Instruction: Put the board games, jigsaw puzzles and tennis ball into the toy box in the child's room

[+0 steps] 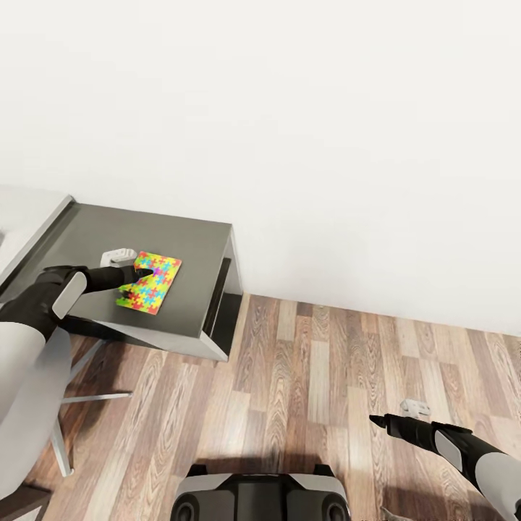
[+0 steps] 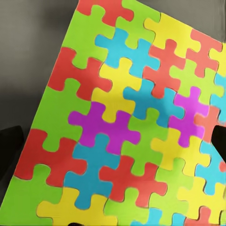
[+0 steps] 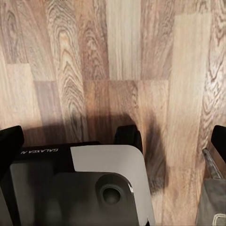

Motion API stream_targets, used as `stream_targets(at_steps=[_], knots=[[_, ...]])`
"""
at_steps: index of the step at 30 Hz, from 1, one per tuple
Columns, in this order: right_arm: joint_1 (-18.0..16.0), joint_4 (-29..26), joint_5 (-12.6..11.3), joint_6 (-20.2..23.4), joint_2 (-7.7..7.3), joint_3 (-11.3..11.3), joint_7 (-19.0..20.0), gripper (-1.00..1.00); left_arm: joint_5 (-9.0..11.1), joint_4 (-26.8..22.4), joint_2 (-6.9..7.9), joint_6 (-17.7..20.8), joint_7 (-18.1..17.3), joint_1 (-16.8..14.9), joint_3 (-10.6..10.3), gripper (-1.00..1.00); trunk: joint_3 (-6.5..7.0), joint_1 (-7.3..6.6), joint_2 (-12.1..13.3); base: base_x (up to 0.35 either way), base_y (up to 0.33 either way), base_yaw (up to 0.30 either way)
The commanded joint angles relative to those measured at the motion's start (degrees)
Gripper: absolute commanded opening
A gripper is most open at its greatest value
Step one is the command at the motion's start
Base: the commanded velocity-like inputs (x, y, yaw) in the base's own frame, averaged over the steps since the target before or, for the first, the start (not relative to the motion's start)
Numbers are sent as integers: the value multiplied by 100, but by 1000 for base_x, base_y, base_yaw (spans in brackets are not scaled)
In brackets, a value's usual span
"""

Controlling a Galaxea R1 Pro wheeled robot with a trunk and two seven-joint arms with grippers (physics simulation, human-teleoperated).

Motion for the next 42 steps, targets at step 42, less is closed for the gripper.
stream_targets(at_steps=[42], knots=[[-3, -5, -59, 43, -3, 32, 19, 100, 21, -4, 14, 19, -11, -4, -23, 100, 20, 3, -9, 0, 0, -23]])
